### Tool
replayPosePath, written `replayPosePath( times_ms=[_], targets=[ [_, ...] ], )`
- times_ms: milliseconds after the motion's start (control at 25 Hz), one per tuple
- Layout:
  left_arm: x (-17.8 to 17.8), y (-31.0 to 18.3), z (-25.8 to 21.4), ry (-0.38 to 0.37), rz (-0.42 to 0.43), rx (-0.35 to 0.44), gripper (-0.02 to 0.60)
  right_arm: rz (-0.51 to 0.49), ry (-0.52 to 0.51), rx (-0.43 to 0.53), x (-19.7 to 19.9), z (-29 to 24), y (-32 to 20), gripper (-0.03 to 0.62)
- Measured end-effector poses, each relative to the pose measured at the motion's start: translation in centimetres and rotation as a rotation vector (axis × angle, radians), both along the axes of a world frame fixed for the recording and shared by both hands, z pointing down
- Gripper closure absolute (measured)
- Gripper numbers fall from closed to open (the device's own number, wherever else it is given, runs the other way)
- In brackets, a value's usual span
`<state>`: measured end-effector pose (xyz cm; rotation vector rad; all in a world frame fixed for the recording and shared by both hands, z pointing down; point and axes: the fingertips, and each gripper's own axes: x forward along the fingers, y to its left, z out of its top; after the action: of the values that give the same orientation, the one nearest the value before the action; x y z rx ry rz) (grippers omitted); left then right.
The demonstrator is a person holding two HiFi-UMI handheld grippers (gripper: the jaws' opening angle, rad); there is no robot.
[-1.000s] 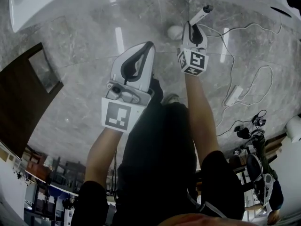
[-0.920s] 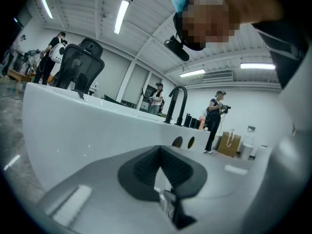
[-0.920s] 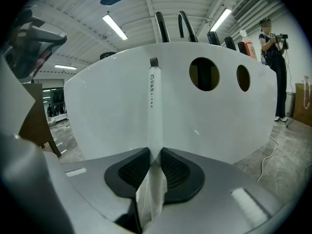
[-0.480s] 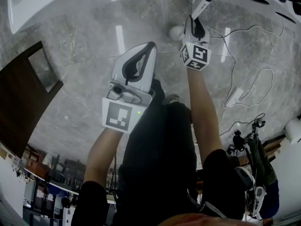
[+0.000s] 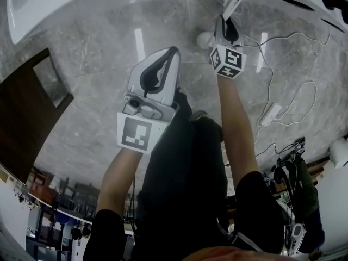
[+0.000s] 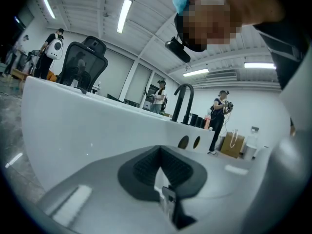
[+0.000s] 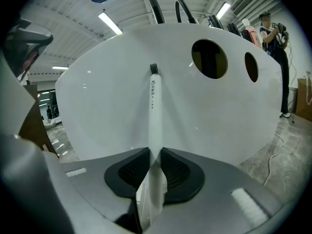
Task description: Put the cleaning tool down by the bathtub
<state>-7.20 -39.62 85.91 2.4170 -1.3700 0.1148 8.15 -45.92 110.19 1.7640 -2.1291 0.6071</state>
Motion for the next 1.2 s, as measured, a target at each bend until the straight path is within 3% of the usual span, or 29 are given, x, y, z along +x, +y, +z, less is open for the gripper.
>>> replayPosePath(
  times_ms=[1200],
  targets=[
    [-0.5, -0.3, -1.0, 0.008, -0.031, -0.052, 0.574, -0.019, 0.017, -0.089, 0.0, -0.1, 0.2, 0.491]
  ],
)
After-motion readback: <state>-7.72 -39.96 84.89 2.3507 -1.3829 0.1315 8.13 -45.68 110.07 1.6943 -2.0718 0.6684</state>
